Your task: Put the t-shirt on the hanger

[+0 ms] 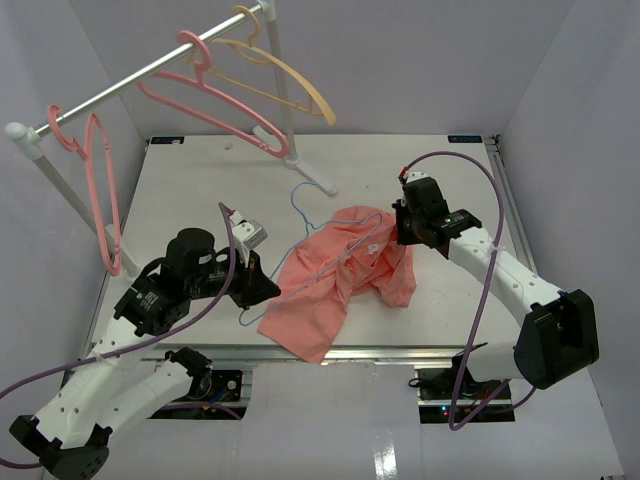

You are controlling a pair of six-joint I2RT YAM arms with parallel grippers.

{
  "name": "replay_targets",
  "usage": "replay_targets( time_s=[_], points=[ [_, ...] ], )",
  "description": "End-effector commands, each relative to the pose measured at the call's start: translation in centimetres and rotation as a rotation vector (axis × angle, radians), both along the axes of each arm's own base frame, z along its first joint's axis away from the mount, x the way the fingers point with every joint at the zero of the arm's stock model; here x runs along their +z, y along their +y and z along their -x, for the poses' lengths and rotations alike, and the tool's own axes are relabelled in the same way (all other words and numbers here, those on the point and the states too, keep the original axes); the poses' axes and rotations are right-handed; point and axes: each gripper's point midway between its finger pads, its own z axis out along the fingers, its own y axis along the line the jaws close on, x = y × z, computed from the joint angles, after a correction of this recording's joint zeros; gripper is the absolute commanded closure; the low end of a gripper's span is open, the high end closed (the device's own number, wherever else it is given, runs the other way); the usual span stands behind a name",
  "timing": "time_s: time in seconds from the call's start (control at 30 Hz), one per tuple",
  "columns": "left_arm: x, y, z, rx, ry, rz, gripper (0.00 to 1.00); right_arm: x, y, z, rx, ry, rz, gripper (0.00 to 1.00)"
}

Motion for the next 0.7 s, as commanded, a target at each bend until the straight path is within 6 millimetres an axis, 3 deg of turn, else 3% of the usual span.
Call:
replay_targets(
  time_s=[0.0,0.27,0.67],
  points=[
    [0.3,-0.3,0.0,-0.021,-0.036,0.001,1.00,2.9,0.3,-0.7,0.021,-0.060,-0.035,0.92],
    [0.8,-0.6,1.0,-0.067,-0.051,0.021,1.00,2.9,0.3,-0.8,0.022,-0.055,-0.041,0.92],
    [-0.6,-1.6,-0.1,-0.078,-0.017,-0.040,1.00,4.5,0.6,-1.4,0.042,-0.053,-0.076,0.92]
  ],
)
